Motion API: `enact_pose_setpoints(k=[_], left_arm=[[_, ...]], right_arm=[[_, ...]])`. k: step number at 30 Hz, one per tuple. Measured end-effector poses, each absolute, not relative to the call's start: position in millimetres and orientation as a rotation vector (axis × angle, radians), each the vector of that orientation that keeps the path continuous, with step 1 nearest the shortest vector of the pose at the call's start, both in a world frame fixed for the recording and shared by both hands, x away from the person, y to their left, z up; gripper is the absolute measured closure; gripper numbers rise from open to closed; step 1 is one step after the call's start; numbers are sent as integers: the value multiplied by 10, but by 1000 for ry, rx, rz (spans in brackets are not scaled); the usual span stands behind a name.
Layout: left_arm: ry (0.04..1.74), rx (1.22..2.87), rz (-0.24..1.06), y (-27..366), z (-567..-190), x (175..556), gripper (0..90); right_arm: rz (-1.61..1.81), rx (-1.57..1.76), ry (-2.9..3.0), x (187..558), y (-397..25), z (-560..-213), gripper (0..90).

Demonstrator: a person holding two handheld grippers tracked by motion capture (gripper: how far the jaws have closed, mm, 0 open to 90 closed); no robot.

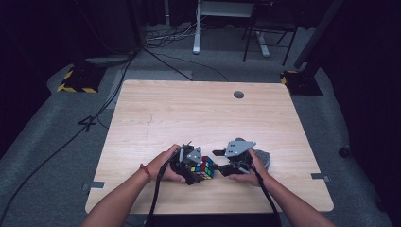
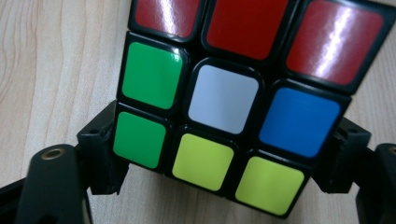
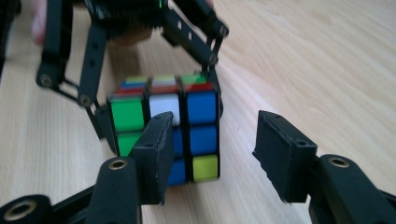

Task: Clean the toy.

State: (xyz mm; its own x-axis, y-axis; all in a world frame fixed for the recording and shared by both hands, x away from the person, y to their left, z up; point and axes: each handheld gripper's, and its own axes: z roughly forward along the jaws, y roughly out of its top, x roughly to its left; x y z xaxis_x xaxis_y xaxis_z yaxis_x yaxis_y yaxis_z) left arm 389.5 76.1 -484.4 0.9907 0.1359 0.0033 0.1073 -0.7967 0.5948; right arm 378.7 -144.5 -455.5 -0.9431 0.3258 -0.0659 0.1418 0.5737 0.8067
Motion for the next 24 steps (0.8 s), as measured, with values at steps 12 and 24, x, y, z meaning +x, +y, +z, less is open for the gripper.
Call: enact_pose_setpoints(k=[12, 24], left_arm=[[224, 2512, 36, 879, -4908, 3933, 137], [228, 2499, 34, 1015, -4915, 3897, 144]], right_arm=[[1252, 301, 2650, 3875, -1101, -4434, 457], [1280, 333, 2653, 3947, -935, -4418, 449]])
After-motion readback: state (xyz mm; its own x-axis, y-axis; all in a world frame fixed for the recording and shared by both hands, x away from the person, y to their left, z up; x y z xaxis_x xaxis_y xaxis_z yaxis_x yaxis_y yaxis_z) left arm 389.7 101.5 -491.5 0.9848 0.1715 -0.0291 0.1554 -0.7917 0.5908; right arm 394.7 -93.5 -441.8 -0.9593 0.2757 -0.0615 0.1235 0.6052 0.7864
